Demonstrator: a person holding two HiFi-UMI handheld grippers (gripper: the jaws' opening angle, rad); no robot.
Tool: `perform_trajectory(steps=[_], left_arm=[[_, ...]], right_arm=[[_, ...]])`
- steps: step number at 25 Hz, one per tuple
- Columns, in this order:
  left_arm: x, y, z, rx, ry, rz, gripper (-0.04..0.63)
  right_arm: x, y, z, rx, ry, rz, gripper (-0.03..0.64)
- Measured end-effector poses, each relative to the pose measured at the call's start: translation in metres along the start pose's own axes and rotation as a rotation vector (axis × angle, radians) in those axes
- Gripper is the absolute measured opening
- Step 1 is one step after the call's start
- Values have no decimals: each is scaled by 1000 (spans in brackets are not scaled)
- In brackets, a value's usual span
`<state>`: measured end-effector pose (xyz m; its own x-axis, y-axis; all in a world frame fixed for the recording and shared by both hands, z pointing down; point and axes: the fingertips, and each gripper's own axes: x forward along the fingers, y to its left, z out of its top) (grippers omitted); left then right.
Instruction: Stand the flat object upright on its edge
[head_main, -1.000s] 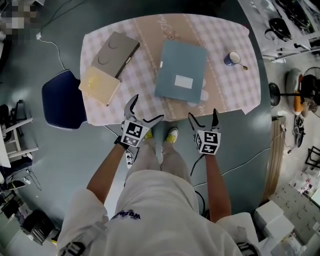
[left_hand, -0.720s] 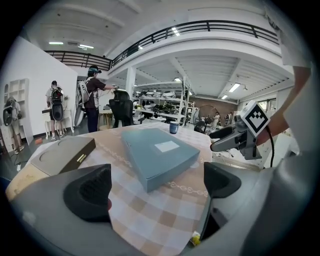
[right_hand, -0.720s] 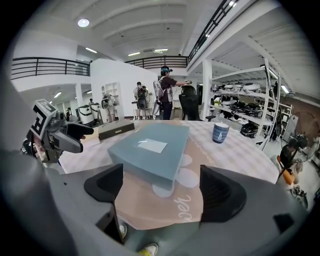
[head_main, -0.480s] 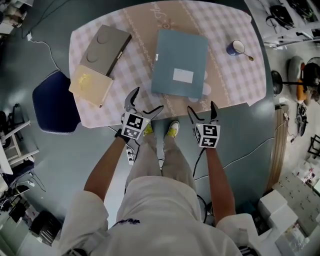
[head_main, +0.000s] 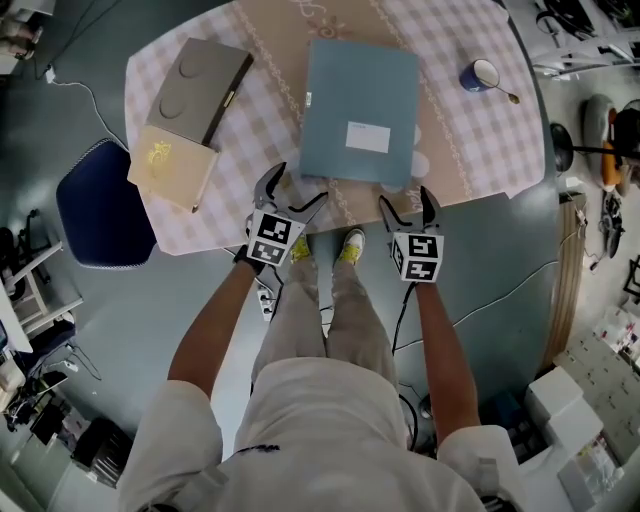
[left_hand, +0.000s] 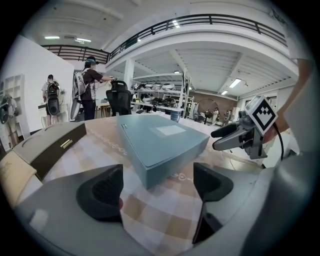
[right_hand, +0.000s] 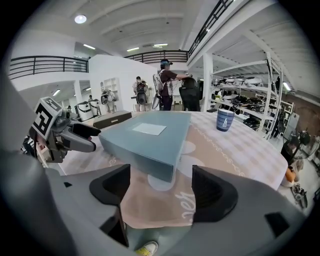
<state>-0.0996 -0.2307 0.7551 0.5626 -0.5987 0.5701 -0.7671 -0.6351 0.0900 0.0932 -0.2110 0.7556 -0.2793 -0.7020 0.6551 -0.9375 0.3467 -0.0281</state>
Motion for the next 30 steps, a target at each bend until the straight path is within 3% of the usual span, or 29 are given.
perform_trajectory(steps=[17, 30], left_arm=[[21, 7, -6, -45, 24, 48, 250], [18, 4, -5, -53, 34, 58, 224]], right_arm=[[23, 2, -2, 0, 3, -9, 236], [23, -3, -2, 10, 2, -37, 198]])
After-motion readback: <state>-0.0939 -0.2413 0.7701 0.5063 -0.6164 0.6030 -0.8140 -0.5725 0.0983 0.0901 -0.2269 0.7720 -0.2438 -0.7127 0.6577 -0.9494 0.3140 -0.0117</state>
